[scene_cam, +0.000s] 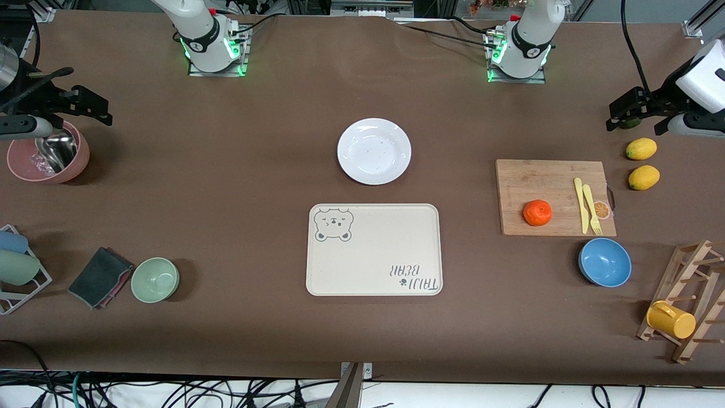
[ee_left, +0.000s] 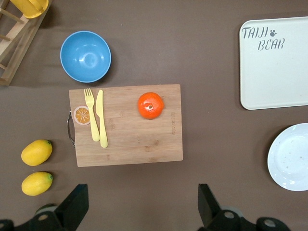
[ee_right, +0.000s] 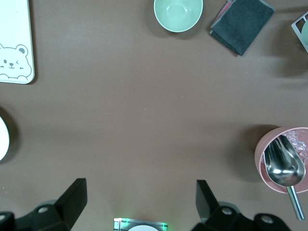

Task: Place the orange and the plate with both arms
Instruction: 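Move the left gripper over the orange on the cutting board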

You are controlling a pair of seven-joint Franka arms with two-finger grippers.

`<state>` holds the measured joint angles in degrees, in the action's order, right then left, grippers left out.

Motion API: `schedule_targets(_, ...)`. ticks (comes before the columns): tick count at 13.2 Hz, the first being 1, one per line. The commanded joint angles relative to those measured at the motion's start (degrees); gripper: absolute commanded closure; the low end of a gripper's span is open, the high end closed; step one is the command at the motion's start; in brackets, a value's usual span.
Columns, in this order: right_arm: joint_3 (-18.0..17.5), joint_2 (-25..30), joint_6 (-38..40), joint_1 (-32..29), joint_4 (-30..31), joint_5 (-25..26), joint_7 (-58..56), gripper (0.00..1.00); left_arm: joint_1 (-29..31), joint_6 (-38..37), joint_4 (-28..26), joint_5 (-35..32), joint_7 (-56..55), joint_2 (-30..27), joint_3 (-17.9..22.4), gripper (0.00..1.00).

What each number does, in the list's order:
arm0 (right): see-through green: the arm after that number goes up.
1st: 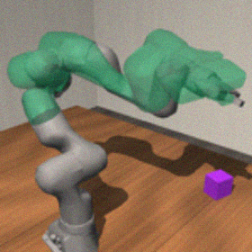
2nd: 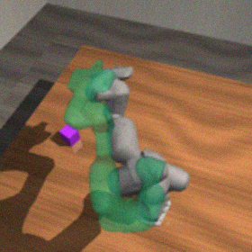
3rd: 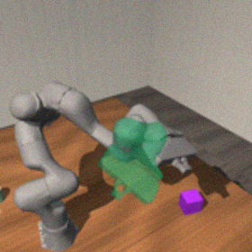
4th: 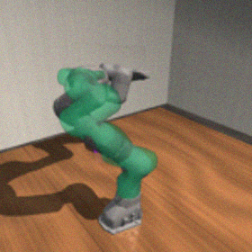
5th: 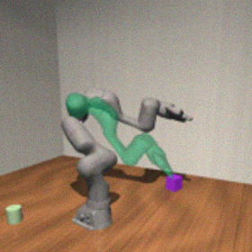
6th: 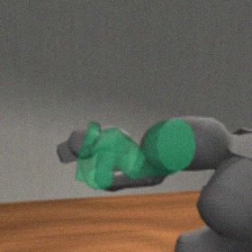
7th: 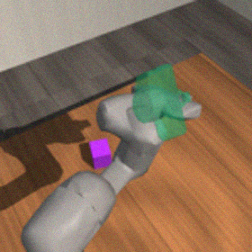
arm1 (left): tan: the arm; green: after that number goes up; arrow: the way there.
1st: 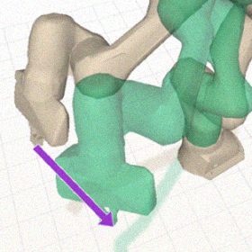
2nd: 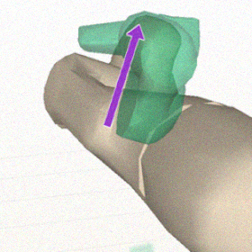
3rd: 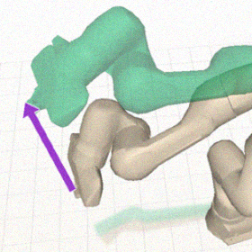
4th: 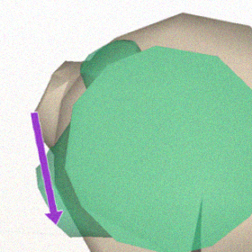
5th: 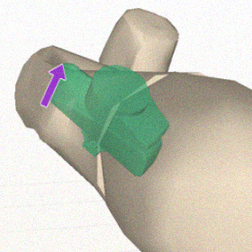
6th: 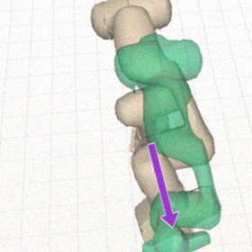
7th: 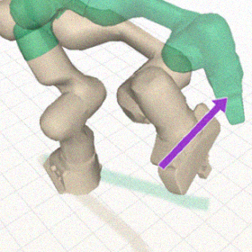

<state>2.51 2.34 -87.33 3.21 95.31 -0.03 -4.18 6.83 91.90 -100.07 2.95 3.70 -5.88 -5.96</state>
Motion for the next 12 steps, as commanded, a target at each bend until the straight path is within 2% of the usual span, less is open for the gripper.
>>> schedule_targets(1,-0.14,1.17,-0.12,-0.22,1.10,-0.23,0.40,0.00,0.38,-0.50,1.81,-0.83,-0.10,2.79,-0.90,0.00)
schedule_targets(4,-0.14,1.17,-0.03,-0.22,1.10,-0.23,0.32,0.00,0.46,6.16,0.15,-0.31,-0.01,5.35,-0.90,0.00)
schedule_targets(7,-0.14,1.17,-0.03,-0.22,1.10,-0.23,0.32,0.00,0.38,11.27,-0.65,-0.84,0.08,13.32,-0.81,0.00)
schedule_targets(9,-0.14,1.17,-0.12,-0.22,1.10,-0.23,0.40,0.00,-0.24,16.97,-3.54,-0.92,-0.01,19.39,-0.81,0.00)
schedule_targets(12,-0.14,1.17,-0.03,-0.22,1.10,-0.23,0.40,0.00,-0.24,21.55,-4.78,-0.92,0.60,23.62,-0.46,0.00)
